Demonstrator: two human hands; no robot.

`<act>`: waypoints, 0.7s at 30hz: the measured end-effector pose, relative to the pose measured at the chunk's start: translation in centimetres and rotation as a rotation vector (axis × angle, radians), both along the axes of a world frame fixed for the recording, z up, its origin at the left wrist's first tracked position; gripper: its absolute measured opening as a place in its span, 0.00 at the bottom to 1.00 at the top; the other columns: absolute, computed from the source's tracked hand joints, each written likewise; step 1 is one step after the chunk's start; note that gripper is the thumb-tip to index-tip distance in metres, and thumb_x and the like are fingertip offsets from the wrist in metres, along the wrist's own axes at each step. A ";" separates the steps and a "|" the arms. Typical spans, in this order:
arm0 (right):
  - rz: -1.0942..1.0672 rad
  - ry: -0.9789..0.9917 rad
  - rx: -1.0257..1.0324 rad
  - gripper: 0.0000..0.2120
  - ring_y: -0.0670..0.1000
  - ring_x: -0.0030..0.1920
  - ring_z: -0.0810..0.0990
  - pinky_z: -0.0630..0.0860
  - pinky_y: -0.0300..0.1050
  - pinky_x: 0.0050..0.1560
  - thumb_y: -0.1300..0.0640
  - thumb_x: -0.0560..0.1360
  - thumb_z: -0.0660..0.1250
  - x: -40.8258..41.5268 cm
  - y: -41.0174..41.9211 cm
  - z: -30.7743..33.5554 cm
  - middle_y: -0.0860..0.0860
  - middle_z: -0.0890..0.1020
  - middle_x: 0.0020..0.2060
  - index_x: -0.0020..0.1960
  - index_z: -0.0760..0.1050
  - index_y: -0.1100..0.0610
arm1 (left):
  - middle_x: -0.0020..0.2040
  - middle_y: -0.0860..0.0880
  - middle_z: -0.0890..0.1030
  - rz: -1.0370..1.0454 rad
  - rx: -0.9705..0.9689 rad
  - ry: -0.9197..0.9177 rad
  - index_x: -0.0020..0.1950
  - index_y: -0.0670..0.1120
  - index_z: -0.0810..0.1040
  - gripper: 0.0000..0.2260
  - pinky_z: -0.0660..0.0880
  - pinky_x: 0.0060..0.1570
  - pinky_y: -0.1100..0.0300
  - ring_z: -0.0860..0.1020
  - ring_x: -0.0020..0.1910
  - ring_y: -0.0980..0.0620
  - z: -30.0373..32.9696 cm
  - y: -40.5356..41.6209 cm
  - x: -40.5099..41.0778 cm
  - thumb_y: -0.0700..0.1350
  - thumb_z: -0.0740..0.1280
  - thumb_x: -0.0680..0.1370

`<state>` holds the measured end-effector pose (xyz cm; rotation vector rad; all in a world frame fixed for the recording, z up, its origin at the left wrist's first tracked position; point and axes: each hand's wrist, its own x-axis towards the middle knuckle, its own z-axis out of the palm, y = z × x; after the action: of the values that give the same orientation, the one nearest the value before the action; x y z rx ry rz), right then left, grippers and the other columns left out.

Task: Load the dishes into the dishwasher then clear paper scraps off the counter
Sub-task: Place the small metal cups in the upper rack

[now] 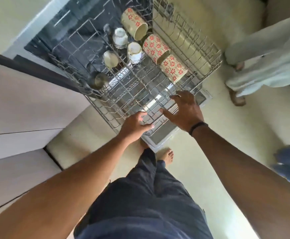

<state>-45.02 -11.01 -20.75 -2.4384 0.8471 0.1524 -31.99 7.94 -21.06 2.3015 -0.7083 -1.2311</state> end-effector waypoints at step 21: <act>0.372 0.016 -0.375 0.14 0.58 0.51 0.79 0.60 0.56 0.63 0.41 0.62 0.79 2.0 -6.1 -9.0 0.48 0.83 0.36 0.37 0.84 0.51 | 0.30 0.53 0.76 -0.114 0.097 -0.124 0.41 0.52 0.77 0.23 0.73 0.32 0.60 0.76 0.29 0.56 -7.7 -0.6 -2.3 0.69 0.56 0.80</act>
<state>-42.97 -17.12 -29.76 -2.9354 0.4474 0.1604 -34.30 7.39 -28.72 2.4643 -0.8514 -1.2049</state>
